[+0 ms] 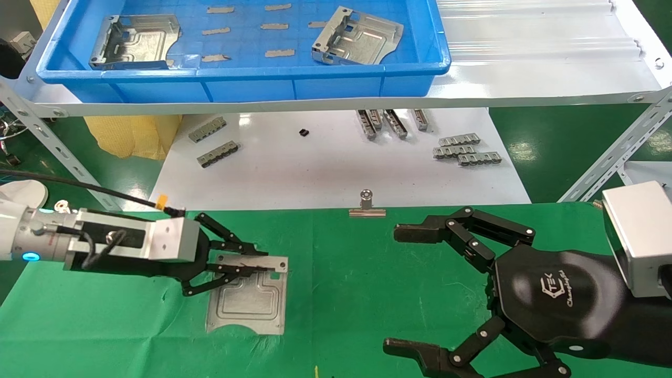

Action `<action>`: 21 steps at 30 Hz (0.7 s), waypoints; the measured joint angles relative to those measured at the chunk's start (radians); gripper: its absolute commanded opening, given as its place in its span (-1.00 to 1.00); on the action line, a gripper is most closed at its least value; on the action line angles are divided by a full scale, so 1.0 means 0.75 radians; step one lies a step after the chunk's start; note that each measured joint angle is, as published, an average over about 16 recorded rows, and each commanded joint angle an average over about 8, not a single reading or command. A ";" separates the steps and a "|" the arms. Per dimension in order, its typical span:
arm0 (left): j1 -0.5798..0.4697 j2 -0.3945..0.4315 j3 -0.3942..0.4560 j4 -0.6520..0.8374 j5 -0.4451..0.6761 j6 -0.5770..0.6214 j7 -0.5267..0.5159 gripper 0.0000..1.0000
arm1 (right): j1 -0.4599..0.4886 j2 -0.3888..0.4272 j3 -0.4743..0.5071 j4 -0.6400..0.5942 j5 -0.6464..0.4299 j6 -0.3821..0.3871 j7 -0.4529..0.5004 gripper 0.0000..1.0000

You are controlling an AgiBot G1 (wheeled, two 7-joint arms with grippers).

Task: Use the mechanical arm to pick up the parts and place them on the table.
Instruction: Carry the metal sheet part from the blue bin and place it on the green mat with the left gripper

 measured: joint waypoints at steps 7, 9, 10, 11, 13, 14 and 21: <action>-0.006 0.045 0.019 0.135 0.029 -0.043 0.147 -0.14 | 0.000 0.000 0.000 0.000 0.000 0.000 0.000 1.00; -0.008 0.056 0.020 0.172 0.032 -0.065 0.179 0.36 | 0.000 0.000 0.000 0.000 0.000 0.000 0.000 1.00; -0.009 0.061 0.020 0.190 0.033 -0.077 0.194 0.61 | 0.000 0.000 0.000 0.000 0.000 0.000 0.000 1.00; -0.009 0.066 0.020 0.207 0.035 -0.090 0.208 0.80 | 0.000 0.000 0.000 0.000 0.000 0.000 0.000 1.00; -0.010 0.076 0.020 0.239 0.037 -0.117 0.232 0.98 | 0.000 0.000 -0.001 0.000 0.000 0.000 0.000 1.00; -0.011 0.080 0.021 0.253 0.039 -0.130 0.243 1.00 | 0.000 0.000 -0.001 0.000 0.000 0.000 0.000 1.00; -0.017 0.096 0.018 0.322 0.040 -0.187 0.298 1.00 | 0.000 0.000 -0.001 0.000 0.001 0.000 0.000 1.00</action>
